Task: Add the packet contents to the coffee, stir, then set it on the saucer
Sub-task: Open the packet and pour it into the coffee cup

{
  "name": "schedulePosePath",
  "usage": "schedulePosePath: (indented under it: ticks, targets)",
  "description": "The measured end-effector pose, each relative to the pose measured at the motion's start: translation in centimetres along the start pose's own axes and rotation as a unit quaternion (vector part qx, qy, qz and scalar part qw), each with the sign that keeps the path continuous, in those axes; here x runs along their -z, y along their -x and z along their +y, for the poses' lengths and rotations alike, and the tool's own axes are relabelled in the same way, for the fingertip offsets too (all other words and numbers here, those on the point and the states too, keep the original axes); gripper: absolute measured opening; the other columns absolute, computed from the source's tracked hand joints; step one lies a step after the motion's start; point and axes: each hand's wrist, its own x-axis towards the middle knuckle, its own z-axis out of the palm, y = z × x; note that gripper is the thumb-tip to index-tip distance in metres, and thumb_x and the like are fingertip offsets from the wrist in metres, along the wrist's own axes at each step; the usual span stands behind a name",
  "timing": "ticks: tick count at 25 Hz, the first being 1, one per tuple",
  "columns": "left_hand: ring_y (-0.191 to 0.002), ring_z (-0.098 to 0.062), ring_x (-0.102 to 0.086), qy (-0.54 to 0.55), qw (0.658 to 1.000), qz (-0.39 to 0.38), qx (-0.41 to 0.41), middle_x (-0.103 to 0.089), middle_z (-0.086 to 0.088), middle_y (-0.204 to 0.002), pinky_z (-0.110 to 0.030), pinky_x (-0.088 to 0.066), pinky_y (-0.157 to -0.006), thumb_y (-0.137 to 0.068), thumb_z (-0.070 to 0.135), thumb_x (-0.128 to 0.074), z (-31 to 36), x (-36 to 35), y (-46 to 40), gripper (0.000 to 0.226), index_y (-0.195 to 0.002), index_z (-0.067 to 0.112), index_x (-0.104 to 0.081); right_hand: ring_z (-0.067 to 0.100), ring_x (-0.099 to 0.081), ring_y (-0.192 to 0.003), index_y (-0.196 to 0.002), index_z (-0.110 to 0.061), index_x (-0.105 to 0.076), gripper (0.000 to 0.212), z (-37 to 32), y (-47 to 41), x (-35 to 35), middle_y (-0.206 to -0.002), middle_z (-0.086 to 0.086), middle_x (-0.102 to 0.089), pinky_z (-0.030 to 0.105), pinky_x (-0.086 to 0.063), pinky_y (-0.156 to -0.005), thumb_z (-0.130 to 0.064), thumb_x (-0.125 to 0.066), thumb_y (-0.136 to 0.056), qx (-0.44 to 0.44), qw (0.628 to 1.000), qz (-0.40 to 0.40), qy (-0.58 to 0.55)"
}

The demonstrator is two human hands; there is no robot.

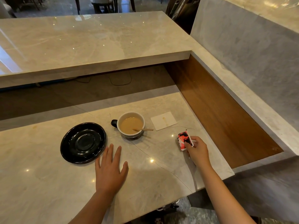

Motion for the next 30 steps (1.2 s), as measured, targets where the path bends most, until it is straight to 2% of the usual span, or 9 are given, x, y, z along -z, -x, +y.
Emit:
schedulePosePath:
  ticks: [4,8,12,15,19,21,23,25,30]
  targets:
    - [-0.14,-0.021,-0.001,-0.006,1.0,-0.003,0.0,-0.01,-0.006,-0.155,-0.054,-0.003,-0.11,-0.087,0.056,-0.024,-0.1,0.0,0.0,0.066,-0.146,0.025,-0.018,0.013,-0.057,-0.06,-0.102,-0.014,-0.062,0.02,-2.4,1.1,-0.3,-0.079,0.006,-0.069,0.016,-0.05,-0.051,-0.002,-0.059,-0.085,-0.045,0.979,-0.046,-0.196]
    - [-0.139,-0.019,0.009,-0.016,1.0,-0.01,-0.002,0.001,-0.003,-0.155,-0.053,0.001,-0.109,-0.086,0.059,-0.015,-0.2,-0.1,-0.1,0.067,-0.146,0.029,-0.009,0.012,-0.063,-0.066,-0.098,-0.017,-0.064,0.021,-4.8,1.5,-1.0,-0.078,0.003,-0.072,0.022,-0.053,-0.061,-0.004,-0.063,-0.082,-0.026,0.958,-0.076,-0.275]
    - [-0.14,-0.02,0.002,-0.005,1.0,-0.001,-0.006,-0.007,-0.005,-0.155,-0.056,-0.006,-0.109,-0.087,0.057,-0.019,-0.2,-0.4,0.0,0.066,-0.146,0.028,-0.016,0.016,-0.068,-0.073,-0.097,-0.023,-0.06,0.025,-7.4,1.3,-1.9,-0.081,0.005,-0.075,0.022,-0.057,-0.061,-0.004,-0.064,-0.081,0.025,0.95,-0.115,-0.29]
    - [-0.14,-0.019,0.002,-0.007,1.0,-0.003,-0.001,-0.007,-0.005,-0.155,-0.056,-0.005,-0.109,-0.087,0.057,-0.02,-0.3,-0.5,0.0,0.065,-0.146,0.029,-0.015,0.023,-0.067,-0.076,-0.097,-0.026,-0.057,0.028,-9.9,0.7,-3.0,-0.092,0.012,-0.071,0.022,-0.056,-0.057,-0.004,-0.064,-0.081,0.079,0.96,-0.12,-0.24]
    - [-0.14,-0.019,0.0,0.005,1.0,0.002,0.002,-0.009,-0.004,-0.155,-0.056,-0.005,-0.109,-0.087,0.054,-0.027,-0.3,-0.4,0.0,0.064,-0.146,0.029,-0.016,0.022,-0.065,-0.084,-0.098,-0.03,-0.061,0.031,-12.1,-0.7,-5.5,-0.103,0.005,-0.064,0.019,-0.055,-0.056,-0.003,-0.062,-0.082,0.162,0.973,-0.128,-0.101]
    - [-0.14,-0.019,-0.001,0.003,1.0,0.001,0.003,-0.008,-0.004,-0.155,-0.056,-0.004,-0.109,-0.087,0.055,-0.026,-0.2,-0.3,0.0,0.064,-0.146,0.03,-0.016,0.019,-0.066,-0.082,-0.104,-0.029,-0.06,0.035,-12.5,-1.4,-6.8,-0.103,0.003,-0.06,0.023,-0.055,-0.061,-0.004,-0.064,-0.081,0.194,0.972,-0.132,-0.018]
    - [-0.14,-0.018,0.0,0.001,1.0,0.001,0.005,-0.007,-0.003,-0.155,-0.056,-0.004,-0.109,-0.087,0.056,-0.025,-0.2,-0.3,-0.1,0.064,-0.146,0.031,-0.016,0.015,-0.065,-0.075,-0.104,-0.028,-0.058,0.032,-12.6,-1.9,-7.6,-0.099,0.001,-0.059,0.029,-0.055,-0.069,-0.007,-0.066,-0.08,0.227,0.964,-0.13,0.056]
    - [-0.14,-0.018,0.003,-0.003,1.0,-0.002,0.008,-0.004,-0.003,-0.155,-0.055,-0.003,-0.108,-0.088,0.057,-0.024,-0.2,-0.4,-0.1,0.064,-0.146,0.031,-0.014,0.012,-0.064,-0.07,-0.101,-0.026,-0.059,0.026,-12.6,-2.2,-8.2,-0.098,-0.001,-0.06,0.028,-0.055,-0.071,-0.008,-0.065,-0.082,0.264,0.95,-0.132,0.103]
    - [-0.14,-0.02,-0.001,-0.003,1.0,-0.002,0.009,-0.007,-0.003,-0.155,-0.056,-0.005,-0.108,-0.088,0.057,-0.025,-0.3,-0.5,-0.2,0.064,-0.145,0.031,-0.016,0.018,-0.065,-0.075,-0.107,-0.021,-0.061,0.026,-12.1,-2.5,-9.2,-0.107,0.004,-0.068,0.035,-0.057,-0.074,-0.01,-0.063,-0.083,0.319,0.922,-0.133,0.176]
